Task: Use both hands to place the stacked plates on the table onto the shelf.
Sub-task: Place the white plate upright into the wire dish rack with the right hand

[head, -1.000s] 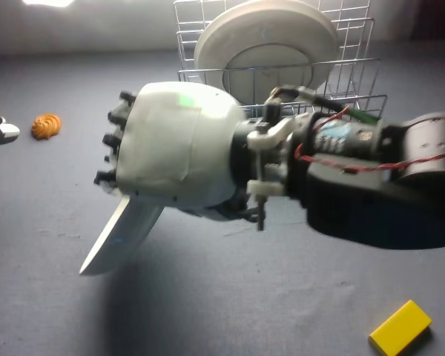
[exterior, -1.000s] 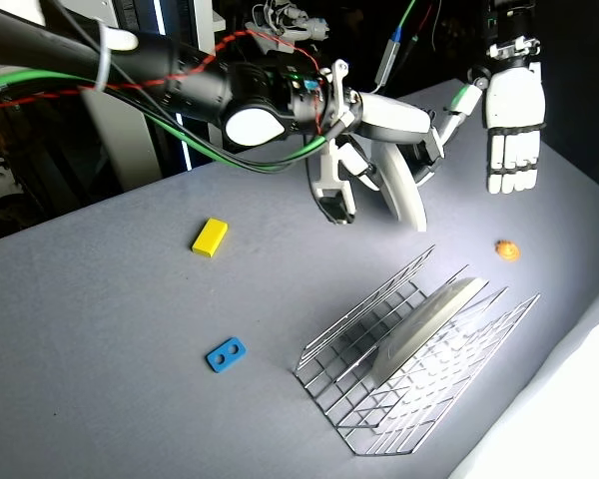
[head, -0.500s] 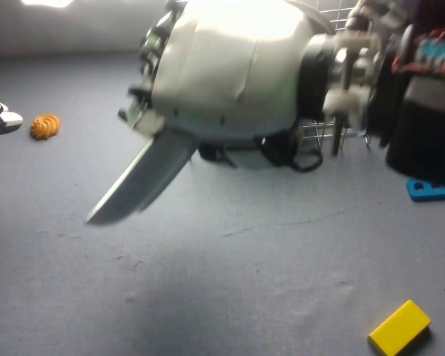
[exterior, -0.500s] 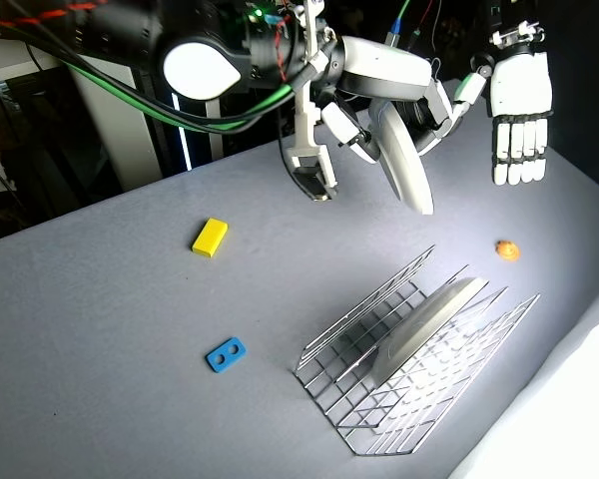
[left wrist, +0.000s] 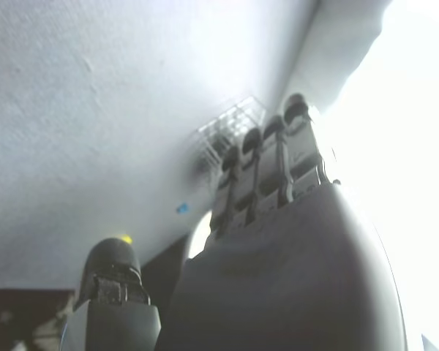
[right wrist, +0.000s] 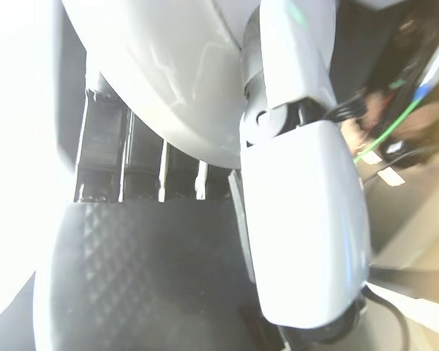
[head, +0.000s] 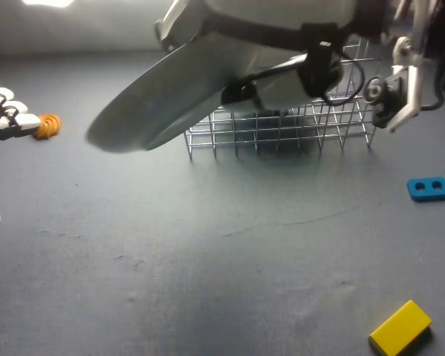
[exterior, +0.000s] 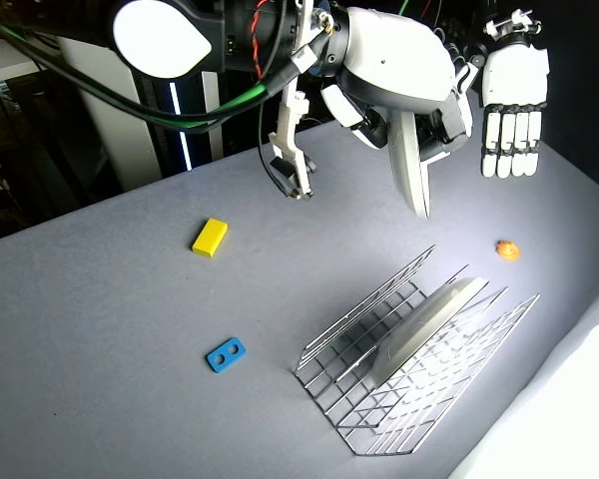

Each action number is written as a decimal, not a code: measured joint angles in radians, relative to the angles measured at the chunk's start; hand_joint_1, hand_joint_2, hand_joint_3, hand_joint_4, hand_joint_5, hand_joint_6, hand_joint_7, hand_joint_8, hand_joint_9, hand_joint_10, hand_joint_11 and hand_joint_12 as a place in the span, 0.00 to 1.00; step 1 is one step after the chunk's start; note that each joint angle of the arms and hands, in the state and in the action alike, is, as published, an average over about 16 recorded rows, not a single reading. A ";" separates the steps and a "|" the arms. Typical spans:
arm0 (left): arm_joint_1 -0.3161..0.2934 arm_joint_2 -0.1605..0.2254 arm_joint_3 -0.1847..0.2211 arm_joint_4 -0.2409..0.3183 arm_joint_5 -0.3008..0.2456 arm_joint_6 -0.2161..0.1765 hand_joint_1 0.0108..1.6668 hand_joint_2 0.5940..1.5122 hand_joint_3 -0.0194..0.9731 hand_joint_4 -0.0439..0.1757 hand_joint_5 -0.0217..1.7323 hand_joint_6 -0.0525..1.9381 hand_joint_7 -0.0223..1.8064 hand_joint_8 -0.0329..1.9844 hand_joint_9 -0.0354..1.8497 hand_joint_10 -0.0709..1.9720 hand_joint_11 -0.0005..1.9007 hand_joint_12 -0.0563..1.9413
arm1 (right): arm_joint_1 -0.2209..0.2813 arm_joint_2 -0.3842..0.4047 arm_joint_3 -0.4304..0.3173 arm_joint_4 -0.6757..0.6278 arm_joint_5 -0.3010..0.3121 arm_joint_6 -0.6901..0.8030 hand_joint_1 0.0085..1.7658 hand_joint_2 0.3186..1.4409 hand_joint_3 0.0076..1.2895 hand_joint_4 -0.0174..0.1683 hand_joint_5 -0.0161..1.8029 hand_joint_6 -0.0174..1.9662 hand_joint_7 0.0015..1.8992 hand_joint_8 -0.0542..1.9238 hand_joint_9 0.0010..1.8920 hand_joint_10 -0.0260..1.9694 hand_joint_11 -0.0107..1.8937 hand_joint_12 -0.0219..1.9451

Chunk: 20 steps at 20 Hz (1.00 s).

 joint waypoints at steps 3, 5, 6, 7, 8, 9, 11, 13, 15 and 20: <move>0.002 0.005 0.001 0.051 -0.062 0.000 0.01 0.60 0.02 0.22 0.04 0.03 0.04 0.02 0.03 0.01 0.01 0.03 | 0.007 0.020 0.014 0.021 0.001 0.056 0.75 0.63 0.00 0.08 0.48 0.56 0.51 0.52 0.47 0.65 0.40 0.81; 0.001 0.007 0.003 0.087 -0.106 0.000 0.01 0.60 0.02 0.22 0.04 0.03 0.04 0.02 0.03 0.01 0.01 0.03 | 0.009 0.031 0.024 0.042 0.004 0.074 0.75 0.63 0.00 0.08 0.47 0.57 0.51 0.53 0.47 0.65 0.41 0.81; 0.000 0.008 0.003 0.105 -0.128 0.000 0.01 0.60 0.02 0.22 0.04 0.03 0.04 0.02 0.03 0.01 0.01 0.03 | 0.009 0.036 0.029 0.055 0.006 0.077 0.75 0.63 0.00 0.08 0.47 0.57 0.51 0.53 0.47 0.65 0.41 0.80; -0.003 0.009 0.003 0.123 -0.150 0.000 0.01 0.60 0.02 0.22 0.04 0.03 0.04 0.02 0.03 0.01 0.01 0.03 | 0.008 0.041 0.034 0.070 0.009 0.078 0.75 0.63 0.00 0.08 0.47 0.57 0.51 0.53 0.47 0.65 0.41 0.80; -0.006 0.010 0.003 0.143 -0.171 -0.001 0.01 0.60 0.02 0.22 0.04 0.03 0.04 0.02 0.03 0.01 0.01 0.03 | 0.007 0.044 0.040 0.085 0.011 0.077 0.75 0.63 0.00 0.08 0.47 0.58 0.51 0.53 0.47 0.65 0.41 0.80; -0.012 0.010 0.003 0.165 -0.192 -0.003 0.01 0.60 0.02 0.22 0.04 0.03 0.04 0.02 0.03 0.01 0.01 0.03 | 0.006 0.048 0.046 0.102 0.013 0.074 0.76 0.63 0.00 0.08 0.47 0.58 0.51 0.53 0.47 0.65 0.41 0.80; -0.029 0.012 0.001 0.210 -0.231 -0.009 0.01 0.60 0.02 0.22 0.04 0.03 0.04 0.02 0.04 0.01 0.01 0.03 | 0.001 0.052 0.058 0.140 0.015 0.064 0.76 0.63 0.00 0.08 0.47 0.59 0.51 0.53 0.46 0.65 0.41 0.80; -0.054 0.012 0.000 0.257 -0.267 -0.018 0.01 0.60 0.02 0.22 0.04 0.03 0.04 0.02 0.04 0.01 0.01 0.03 | -0.005 0.053 0.071 0.176 0.017 0.052 0.76 0.63 0.00 0.08 0.47 0.59 0.51 0.53 0.46 0.65 0.41 0.80; -0.085 0.013 0.000 0.309 -0.300 -0.027 0.01 0.60 0.02 0.22 0.04 0.03 0.04 0.02 0.04 0.01 0.01 0.03 | -0.011 0.050 0.084 0.212 0.019 0.037 0.76 0.63 0.00 0.07 0.47 0.58 0.51 0.53 0.46 0.65 0.40 0.80; -0.204 0.022 -0.005 0.447 -0.366 -0.053 0.01 0.60 0.02 0.21 0.04 0.03 0.04 0.02 0.04 0.01 0.01 0.03 | -0.031 0.032 0.117 0.312 0.027 -0.007 0.76 0.63 0.00 0.07 0.48 0.57 0.51 0.53 0.46 0.65 0.40 0.80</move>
